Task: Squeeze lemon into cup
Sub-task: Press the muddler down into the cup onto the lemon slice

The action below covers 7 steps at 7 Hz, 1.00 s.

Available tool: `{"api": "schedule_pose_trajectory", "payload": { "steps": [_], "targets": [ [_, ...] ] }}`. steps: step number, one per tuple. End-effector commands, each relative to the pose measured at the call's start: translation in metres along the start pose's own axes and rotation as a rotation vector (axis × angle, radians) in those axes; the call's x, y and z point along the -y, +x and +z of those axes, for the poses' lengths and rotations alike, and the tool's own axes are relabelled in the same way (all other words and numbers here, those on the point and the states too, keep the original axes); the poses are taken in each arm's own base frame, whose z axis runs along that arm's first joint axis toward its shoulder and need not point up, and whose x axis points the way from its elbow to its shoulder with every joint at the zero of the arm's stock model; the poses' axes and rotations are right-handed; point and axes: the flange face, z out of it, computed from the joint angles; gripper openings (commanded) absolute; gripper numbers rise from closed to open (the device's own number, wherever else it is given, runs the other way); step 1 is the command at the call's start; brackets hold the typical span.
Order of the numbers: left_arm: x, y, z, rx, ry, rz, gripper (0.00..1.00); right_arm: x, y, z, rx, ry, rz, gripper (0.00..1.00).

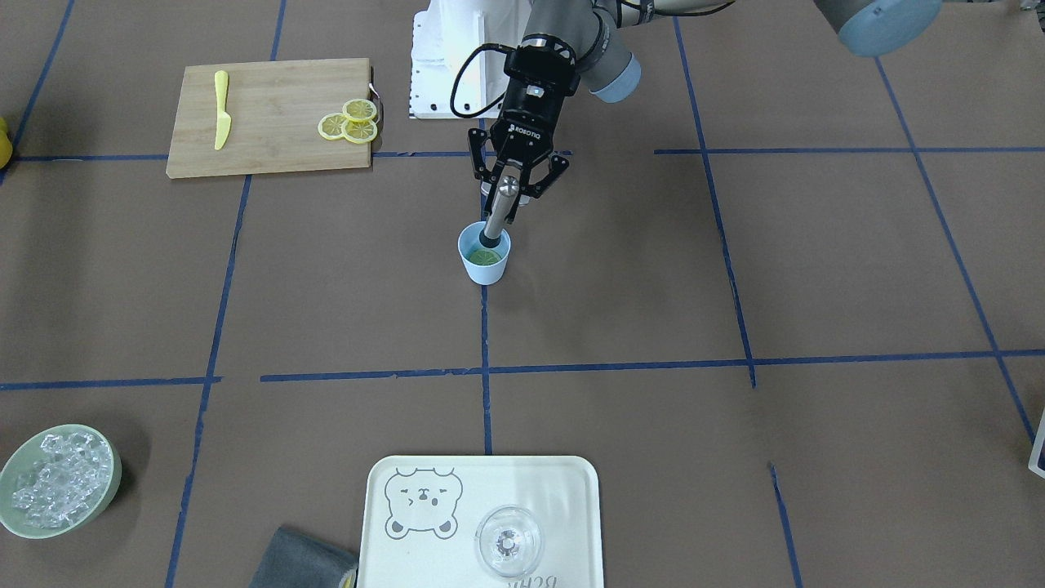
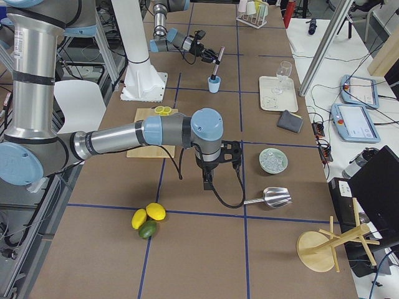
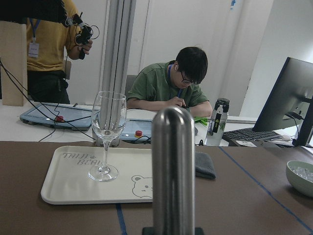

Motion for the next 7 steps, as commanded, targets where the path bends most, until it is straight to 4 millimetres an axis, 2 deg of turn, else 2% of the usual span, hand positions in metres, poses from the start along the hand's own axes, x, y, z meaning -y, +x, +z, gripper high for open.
{"api": "schedule_pose_trajectory", "payload": {
  "steps": [1, 5, 7],
  "targets": [
    [-0.006, 0.006, 0.006, 0.007, 0.003, 0.003, 0.00, 0.000, 0.001, 0.000, -0.001, -0.001, 0.000, 1.00],
    [-0.041, 0.003, 0.023, 0.025, -0.012, 0.037, 0.00, 0.000, 0.000, 0.000, -0.002, 0.000, -0.002, 1.00],
    [-0.050, -0.001, 0.026, 0.032, -0.018, 0.051, 0.00, 0.001, 0.000, -0.001, -0.003, 0.002, -0.004, 1.00]
  ]
}}
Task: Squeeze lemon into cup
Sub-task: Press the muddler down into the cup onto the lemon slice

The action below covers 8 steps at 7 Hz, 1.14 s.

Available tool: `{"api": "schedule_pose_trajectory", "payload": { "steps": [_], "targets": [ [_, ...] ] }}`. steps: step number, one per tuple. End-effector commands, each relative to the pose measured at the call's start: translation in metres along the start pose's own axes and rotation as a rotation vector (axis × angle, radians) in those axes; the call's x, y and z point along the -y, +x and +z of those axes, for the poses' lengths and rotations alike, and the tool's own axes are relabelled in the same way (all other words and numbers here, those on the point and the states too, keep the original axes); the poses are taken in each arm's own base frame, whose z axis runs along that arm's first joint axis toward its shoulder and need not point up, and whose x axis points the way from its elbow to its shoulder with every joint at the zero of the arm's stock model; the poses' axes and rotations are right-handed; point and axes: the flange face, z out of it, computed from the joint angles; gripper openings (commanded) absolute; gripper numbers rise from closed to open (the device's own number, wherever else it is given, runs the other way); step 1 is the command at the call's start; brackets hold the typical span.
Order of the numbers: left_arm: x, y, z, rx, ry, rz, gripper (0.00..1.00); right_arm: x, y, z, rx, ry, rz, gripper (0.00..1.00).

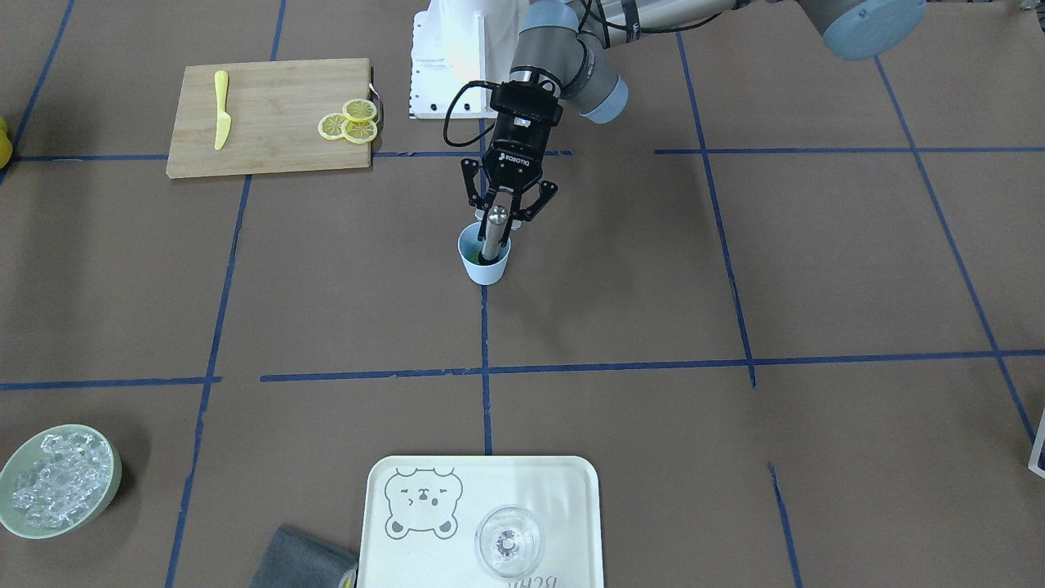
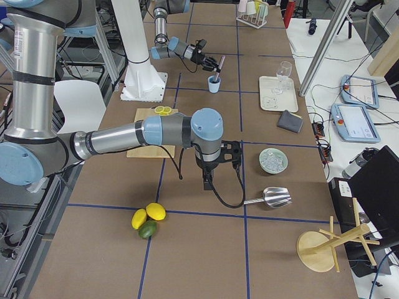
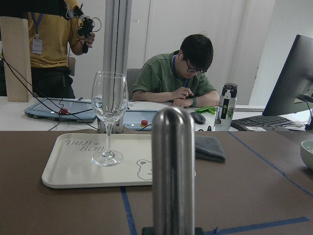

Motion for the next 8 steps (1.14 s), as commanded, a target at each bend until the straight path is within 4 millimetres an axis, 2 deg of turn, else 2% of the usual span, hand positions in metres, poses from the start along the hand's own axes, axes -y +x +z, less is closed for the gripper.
{"api": "schedule_pose_trajectory", "payload": {
  "steps": [1, 2, 5, 6, 7, 8],
  "targets": [
    [-0.004, -0.001, 0.002, 0.002, -0.001, 0.003, 0.00, 0.000, 0.000, 0.000, -0.001, 0.000, 0.000, 1.00],
    [0.012, 0.006, -0.004, -0.016, 0.009, -0.020, 0.00, 0.001, -0.001, -0.001, 0.001, 0.002, -0.003, 1.00],
    [0.100, 0.013, -0.043, -0.105, 0.087, -0.037, 0.00, 0.001, -0.001, -0.001, -0.001, 0.002, -0.003, 1.00],
    [0.118, 0.003, -0.054, -0.123, 0.098, -0.041, 0.00, 0.001, -0.001, -0.001, -0.001, 0.003, -0.004, 1.00],
    [0.143, -0.008, -0.062, -0.215, 0.065, -0.059, 0.00, 0.001, -0.002, -0.002, -0.001, 0.004, -0.005, 1.00],
    [0.130, -0.053, -0.062, -0.248, -0.008, 0.005, 0.00, 0.001, -0.002, -0.002, -0.001, 0.005, -0.006, 1.00]
  ]
}}
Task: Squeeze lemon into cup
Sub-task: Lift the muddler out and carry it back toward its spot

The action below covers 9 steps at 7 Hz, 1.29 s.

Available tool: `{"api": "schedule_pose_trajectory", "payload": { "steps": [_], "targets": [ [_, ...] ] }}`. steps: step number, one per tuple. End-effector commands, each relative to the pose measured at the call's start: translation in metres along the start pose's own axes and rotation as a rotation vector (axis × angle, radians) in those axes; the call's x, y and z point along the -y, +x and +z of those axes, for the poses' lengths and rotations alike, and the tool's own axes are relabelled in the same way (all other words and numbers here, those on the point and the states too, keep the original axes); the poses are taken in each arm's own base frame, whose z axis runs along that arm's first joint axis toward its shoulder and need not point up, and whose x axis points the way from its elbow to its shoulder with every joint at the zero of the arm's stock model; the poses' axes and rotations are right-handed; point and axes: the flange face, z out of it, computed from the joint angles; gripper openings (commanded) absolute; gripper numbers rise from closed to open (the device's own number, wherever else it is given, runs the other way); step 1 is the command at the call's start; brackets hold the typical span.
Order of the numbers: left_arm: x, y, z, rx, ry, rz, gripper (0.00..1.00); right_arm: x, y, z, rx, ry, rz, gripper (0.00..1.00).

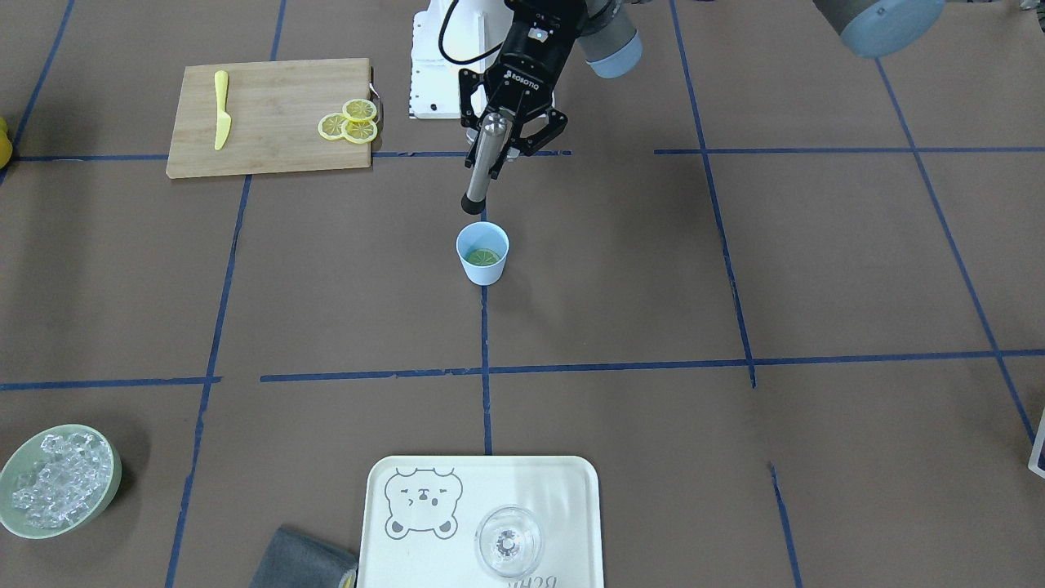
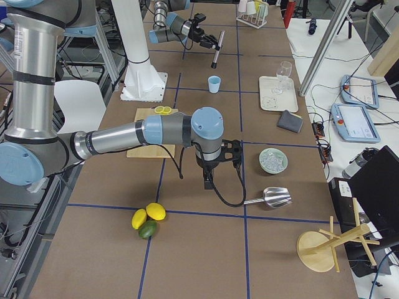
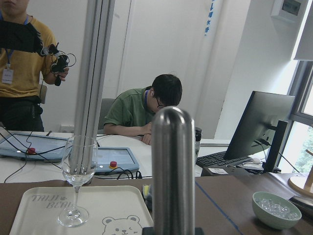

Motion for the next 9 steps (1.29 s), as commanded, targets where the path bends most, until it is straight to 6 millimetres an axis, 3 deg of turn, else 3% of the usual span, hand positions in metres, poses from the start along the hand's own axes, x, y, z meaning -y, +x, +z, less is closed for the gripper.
{"api": "schedule_pose_trajectory", "payload": {
  "steps": [1, 3, 5, 6, 7, 8, 9],
  "targets": [
    [0.004, -0.070, -0.016, -0.105, -0.149, 0.069, 0.00, 0.000, 0.000, -0.001, -0.002, 0.001, -0.001, 1.00],
    [0.012, -0.152, -0.041, -0.193, -0.354, 0.134, 0.00, 0.001, -0.002, -0.002, -0.002, 0.005, -0.004, 1.00],
    [-0.006, -0.237, -0.094, -0.129, -0.537, 0.159, 0.00, -0.001, -0.001, -0.003, -0.001, 0.007, -0.001, 1.00],
    [-0.014, -0.273, -0.117, -0.082, -0.650, 0.070, 0.00, -0.001, 0.000, -0.004, -0.001, 0.010, 0.000, 1.00],
    [0.001, -0.300, -0.121, -0.068, -0.734, -0.059, 0.00, -0.002, -0.004, -0.009, -0.003, 0.020, -0.007, 1.00],
    [0.001, -0.321, -0.136, -0.052, -0.967, -0.317, 0.00, -0.001, -0.004, -0.011, -0.003, 0.023, -0.008, 1.00],
    [0.015, -0.358, -0.138, 0.024, -1.008, -0.363, 0.00, 0.000, -0.006, -0.013, -0.005, 0.028, -0.014, 1.00]
  ]
}}
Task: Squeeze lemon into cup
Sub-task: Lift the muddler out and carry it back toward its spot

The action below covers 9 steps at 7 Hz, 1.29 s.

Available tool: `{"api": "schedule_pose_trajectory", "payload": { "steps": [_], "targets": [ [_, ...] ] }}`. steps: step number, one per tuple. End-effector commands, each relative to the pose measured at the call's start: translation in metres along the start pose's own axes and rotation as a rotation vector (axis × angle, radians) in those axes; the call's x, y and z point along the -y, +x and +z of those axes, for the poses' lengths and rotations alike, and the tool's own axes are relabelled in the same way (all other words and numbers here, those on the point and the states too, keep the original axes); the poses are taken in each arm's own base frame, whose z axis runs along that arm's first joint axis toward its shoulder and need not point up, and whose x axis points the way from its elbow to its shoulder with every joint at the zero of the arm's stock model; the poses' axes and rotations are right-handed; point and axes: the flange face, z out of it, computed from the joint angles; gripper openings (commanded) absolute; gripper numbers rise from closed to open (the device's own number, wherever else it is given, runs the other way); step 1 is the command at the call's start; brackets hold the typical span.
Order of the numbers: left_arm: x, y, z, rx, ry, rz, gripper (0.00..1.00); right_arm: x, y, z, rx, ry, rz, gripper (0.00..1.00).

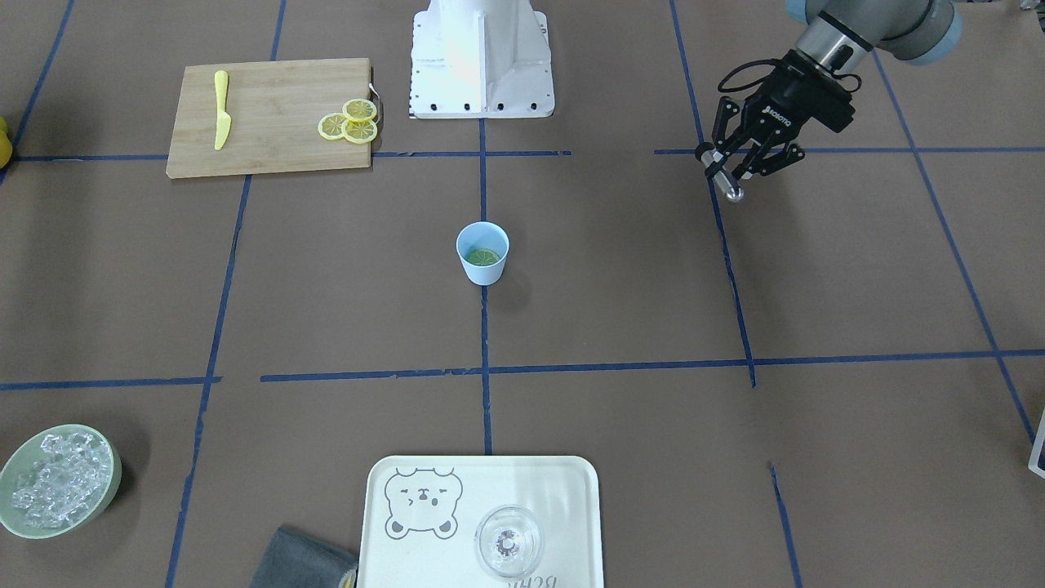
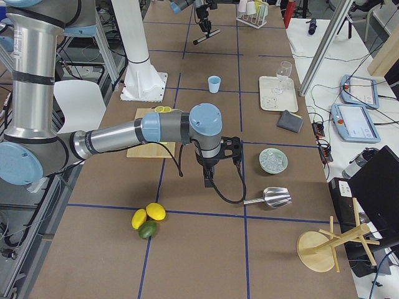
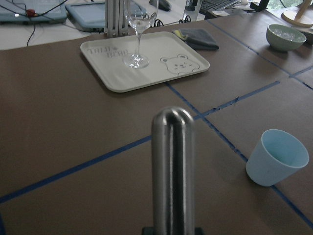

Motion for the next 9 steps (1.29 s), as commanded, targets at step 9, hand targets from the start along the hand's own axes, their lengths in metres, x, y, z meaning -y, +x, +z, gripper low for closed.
{"api": "schedule_pose_trajectory", "payload": {
  "steps": [9],
  "targets": [
    [0.077, -0.053, 0.114, 0.721, -0.280, -0.116, 0.00, 0.002, -0.010, -0.011, -0.004, 0.025, -0.014, 1.00]
  ]
}}
